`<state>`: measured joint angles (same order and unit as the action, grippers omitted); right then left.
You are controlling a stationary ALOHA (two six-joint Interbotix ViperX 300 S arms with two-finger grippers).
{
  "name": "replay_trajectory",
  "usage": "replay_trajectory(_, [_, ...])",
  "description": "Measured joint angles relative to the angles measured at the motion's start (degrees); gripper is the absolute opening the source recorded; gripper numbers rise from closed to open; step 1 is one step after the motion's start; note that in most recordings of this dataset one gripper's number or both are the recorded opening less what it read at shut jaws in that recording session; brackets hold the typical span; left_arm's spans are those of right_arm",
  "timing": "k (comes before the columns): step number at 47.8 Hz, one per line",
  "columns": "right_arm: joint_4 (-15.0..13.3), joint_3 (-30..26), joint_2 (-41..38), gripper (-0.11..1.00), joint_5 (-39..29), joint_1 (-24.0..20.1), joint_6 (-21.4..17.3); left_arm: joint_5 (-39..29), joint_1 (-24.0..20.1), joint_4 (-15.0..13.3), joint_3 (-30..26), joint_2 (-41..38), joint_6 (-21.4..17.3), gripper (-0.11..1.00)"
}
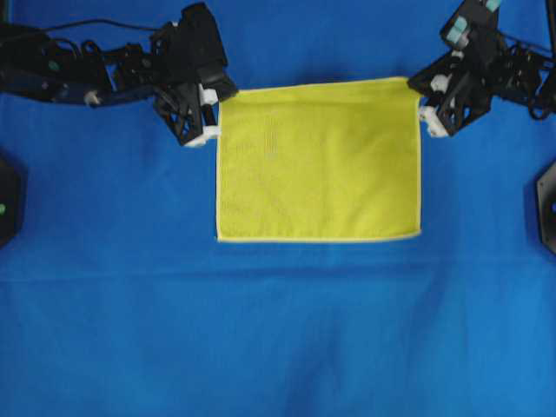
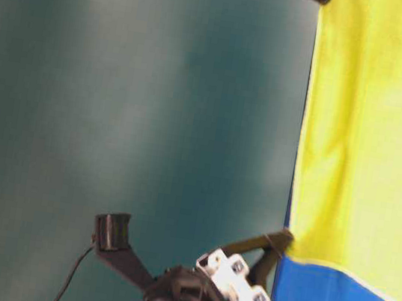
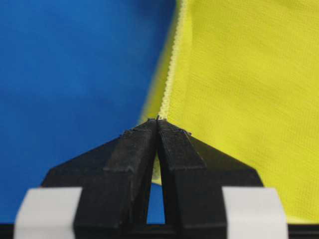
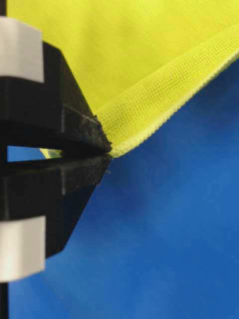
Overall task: Fold the yellow towel.
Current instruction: 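Pull the far corners toward the near edge, folding the towel in half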
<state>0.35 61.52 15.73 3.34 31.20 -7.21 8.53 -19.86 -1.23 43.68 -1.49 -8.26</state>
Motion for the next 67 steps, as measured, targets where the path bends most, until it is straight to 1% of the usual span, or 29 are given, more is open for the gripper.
replay_trajectory(3, [0.00, 1.32, 1.32, 0.03, -0.79, -3.25, -1.85, -0.35, 2.90, 0.00, 1.05, 0.44, 0.53, 0.01])
replay_trajectory(8, [0.00, 2.72, 2.81, 0.03, -1.58, -7.47, -4.92, -0.70, 7.73, -0.09, 2.29, 0.79, 2.55, 0.01])
replay_trajectory(13, [0.00, 3.34, 3.60, 0.03, -1.85, -12.83, -7.65, -1.23, 12.48, -0.09, 2.99, 0.88, 4.83, 0.01])
replay_trajectory(25, [0.09, 3.43, 3.52, 0.03, -2.99, -22.15, -12.74, -1.41, 19.69, -0.09, 3.16, 0.70, 8.09, 0.01])
replay_trajectory(34, [0.00, 3.43, 3.34, 0.03, -3.78, -27.77, -16.96, -1.76, 22.94, -0.09, 3.16, 0.79, 10.20, 0.01])
replay_trajectory(37, [0.00, 3.43, 3.16, 0.03, -3.78, -28.83, -17.58, -1.76, 23.38, -0.09, 3.16, 0.62, 10.55, 0.01])
replay_trajectory(41, [0.09, 3.52, 2.90, 0.03, -3.87, -28.92, -18.11, -1.76, 23.38, -0.09, 3.16, 0.35, 10.55, 0.01])
replay_trajectory(49, [0.00, 3.34, 2.20, 0.03, -4.04, -28.92, -17.93, -1.76, 22.85, 0.00, 3.16, -0.35, 10.63, 0.01])
replay_trajectory(58, [0.00, 3.25, 2.02, 0.03, -5.89, -29.00, -17.93, -1.85, 22.15, -0.09, 3.16, -0.35, 10.72, 0.02])
replay_trajectory(60, [0.00, 3.16, 2.02, 0.04, -6.24, -29.18, -17.93, -1.85, 22.15, -0.09, 3.16, -0.35, 10.72, 0.06])
replay_trajectory(62, [0.00, 3.16, 2.11, 0.06, -6.42, -29.36, -17.93, -1.76, 22.15, -0.09, 3.16, -0.35, 10.72, 0.14])
replay_trajectory(64, [0.09, 2.90, 2.02, 0.16, -6.50, -29.62, -17.93, -1.76, 22.15, -0.09, 3.16, -0.35, 10.72, 0.24])
replay_trajectory(67, [0.00, 2.29, 2.20, 0.35, -7.03, -30.15, -17.93, -1.93, 22.15, -0.09, 3.16, -0.35, 10.72, 0.39])
